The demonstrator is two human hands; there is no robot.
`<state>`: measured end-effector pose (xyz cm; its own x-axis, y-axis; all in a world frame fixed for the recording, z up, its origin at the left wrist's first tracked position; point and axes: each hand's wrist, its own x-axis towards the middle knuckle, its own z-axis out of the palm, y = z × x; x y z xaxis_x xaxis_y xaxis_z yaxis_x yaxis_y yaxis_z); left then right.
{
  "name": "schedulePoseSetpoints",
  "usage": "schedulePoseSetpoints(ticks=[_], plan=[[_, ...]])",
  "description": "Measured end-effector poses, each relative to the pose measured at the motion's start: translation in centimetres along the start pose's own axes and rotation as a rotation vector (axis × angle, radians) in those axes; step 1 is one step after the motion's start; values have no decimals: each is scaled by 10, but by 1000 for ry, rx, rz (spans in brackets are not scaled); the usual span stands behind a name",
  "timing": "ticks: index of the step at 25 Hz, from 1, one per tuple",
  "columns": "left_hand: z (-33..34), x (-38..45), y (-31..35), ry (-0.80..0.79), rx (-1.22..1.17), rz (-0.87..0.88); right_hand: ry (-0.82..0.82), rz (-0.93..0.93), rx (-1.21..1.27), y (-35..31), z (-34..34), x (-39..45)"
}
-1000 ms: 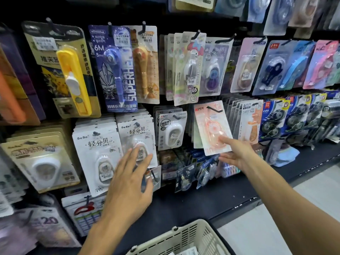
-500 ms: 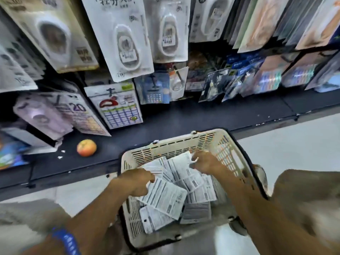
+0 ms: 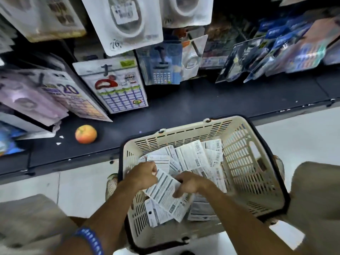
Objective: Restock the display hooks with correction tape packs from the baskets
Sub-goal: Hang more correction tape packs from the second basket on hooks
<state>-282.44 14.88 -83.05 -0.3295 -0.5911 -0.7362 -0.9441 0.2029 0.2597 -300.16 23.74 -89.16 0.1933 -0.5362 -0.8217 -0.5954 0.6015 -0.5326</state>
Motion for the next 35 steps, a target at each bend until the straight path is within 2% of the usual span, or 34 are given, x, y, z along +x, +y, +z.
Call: schedulePoseSetpoints(ticks=[2, 4, 5, 7, 8, 10, 11, 12, 15, 18, 20, 22, 23, 24, 26, 27, 29, 30, 35], plan=[[-2, 3, 3, 67, -206, 25, -53, 13, 70, 10, -23, -10], [-7, 7, 9, 138, -428, 9, -14, 122, 165, 27, -55, -24], [-7, 9, 10, 173, -447, -23, 31, 201, 126, 34, -69, -32], [-1, 11, 7, 209, -330, -75, 176, 351, -116, 47, -84, -39], [3, 10, 6, 210, -244, -69, 315, 365, -209, 50, -86, -40], [9, 13, 4, 206, -131, -15, 648, 288, -84, 51, -81, -36], [10, 17, 4, 216, -113, -2, 745, 236, 33, 50, -77, -31], [10, 21, 4, 241, -100, -2, 739, 196, 135, 47, -74, -26], [11, 28, 5, 318, -19, 1, 569, 170, 328, 38, -62, -6], [22, 28, 5, 369, 64, -6, 601, 180, 349, 38, -60, 3], [35, 28, 6, 426, 124, -7, 719, 175, 213, 36, -51, 3], [48, 30, 6, 451, 127, -40, 984, 113, -75, 31, -35, 6], [52, 31, 5, 438, 56, -68, 1066, 34, -153, 26, -27, 6], [53, 33, 5, 402, -97, -106, 1034, -37, -184, 21, -19, 8], [50, 39, 1, 262, -546, -166, 780, -107, -116, 9, -2, 13], [49, 42, -1, 146, -699, -165, 631, -88, 5, 4, 5, 15], [53, 41, -5, -57, -690, -131, 435, -46, 229, -4, 8, 19], [57, 40, -5, -106, -637, -118, 381, -39, 231, -6, 5, 21], [62, 42, -14, -97, -533, -91, 136, 2, 99, -12, -11, 25]])
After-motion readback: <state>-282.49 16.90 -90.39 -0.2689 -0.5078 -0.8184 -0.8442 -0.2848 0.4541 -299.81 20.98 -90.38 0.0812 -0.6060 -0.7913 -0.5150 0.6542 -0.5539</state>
